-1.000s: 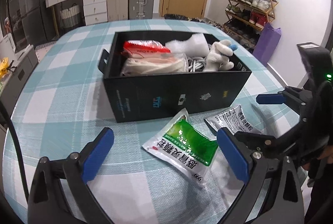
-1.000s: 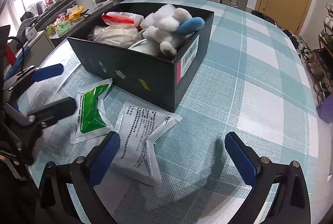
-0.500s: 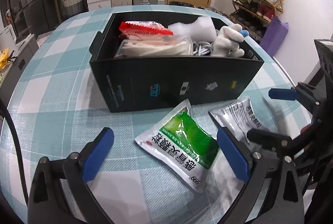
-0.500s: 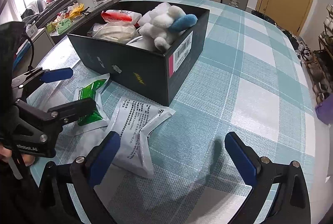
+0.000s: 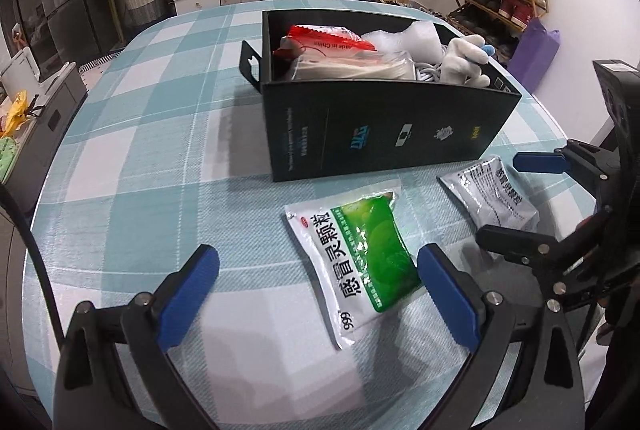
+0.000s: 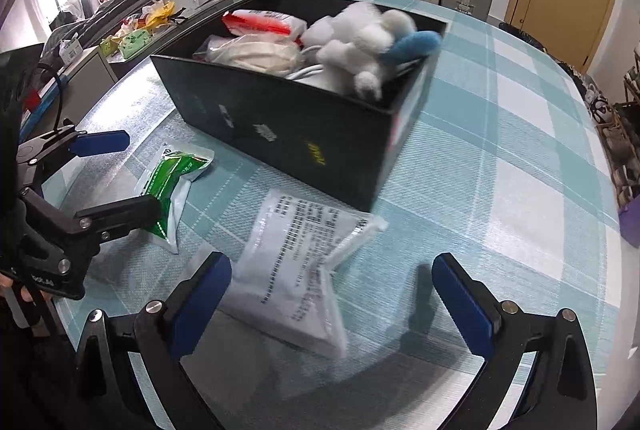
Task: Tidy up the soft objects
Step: 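Move both grippers toward the green packet and clear printed packet, then grasp the clear printed packet with the right gripper while the left grasps the green packet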
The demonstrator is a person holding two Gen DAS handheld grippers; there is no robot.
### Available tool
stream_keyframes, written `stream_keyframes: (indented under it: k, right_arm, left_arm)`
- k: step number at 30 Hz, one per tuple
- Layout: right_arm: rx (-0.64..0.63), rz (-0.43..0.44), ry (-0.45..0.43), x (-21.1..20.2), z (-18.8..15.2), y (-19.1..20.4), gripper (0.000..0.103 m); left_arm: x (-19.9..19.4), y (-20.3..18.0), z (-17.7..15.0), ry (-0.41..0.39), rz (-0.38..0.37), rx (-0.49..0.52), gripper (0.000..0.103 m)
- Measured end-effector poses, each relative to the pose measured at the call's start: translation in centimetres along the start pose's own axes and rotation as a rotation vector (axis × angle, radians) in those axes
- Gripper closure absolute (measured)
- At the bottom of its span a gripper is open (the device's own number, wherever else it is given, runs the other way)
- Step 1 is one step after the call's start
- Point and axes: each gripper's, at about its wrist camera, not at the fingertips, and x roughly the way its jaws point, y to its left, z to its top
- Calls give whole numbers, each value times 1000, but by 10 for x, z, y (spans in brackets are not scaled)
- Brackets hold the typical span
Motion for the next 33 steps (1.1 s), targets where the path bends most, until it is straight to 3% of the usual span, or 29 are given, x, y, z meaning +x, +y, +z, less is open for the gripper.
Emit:
stream_keyframes:
  k: [10,16,18,20,21,22,26,33]
  right_arm:
    - [13,-43,8,8,3,4,3]
    - [0,-34,-3,2,1,-1,18]
    - [-3,-30,-5,1,1,-1,27]
    - [-7,-29,-7,-1,1,-1,32]
    - [-9,-27,-9,-1,1,-1,34]
    - [-12,-25,-10,-1,2,0,36]
    - [-31,-13,-16,-2,1,4,45]
    - [-43,19,-36,-5,-2,3,61]
  left_arm:
    - [2,0,0,-2,-20,-22,3]
    - [9,-4,-2,9,0,-27,6]
    - [7,-5,-4,-10,6,-27,14]
    - [4,-5,-6,-49,-5,-26,34]
    - [3,-4,-7,-57,-2,-21,40]
    - [2,-4,-7,-66,-8,-19,53]
    - [-1,2,-7,-71,-53,-37,72]
    - [-6,-4,-9,-87,-57,-4,77]
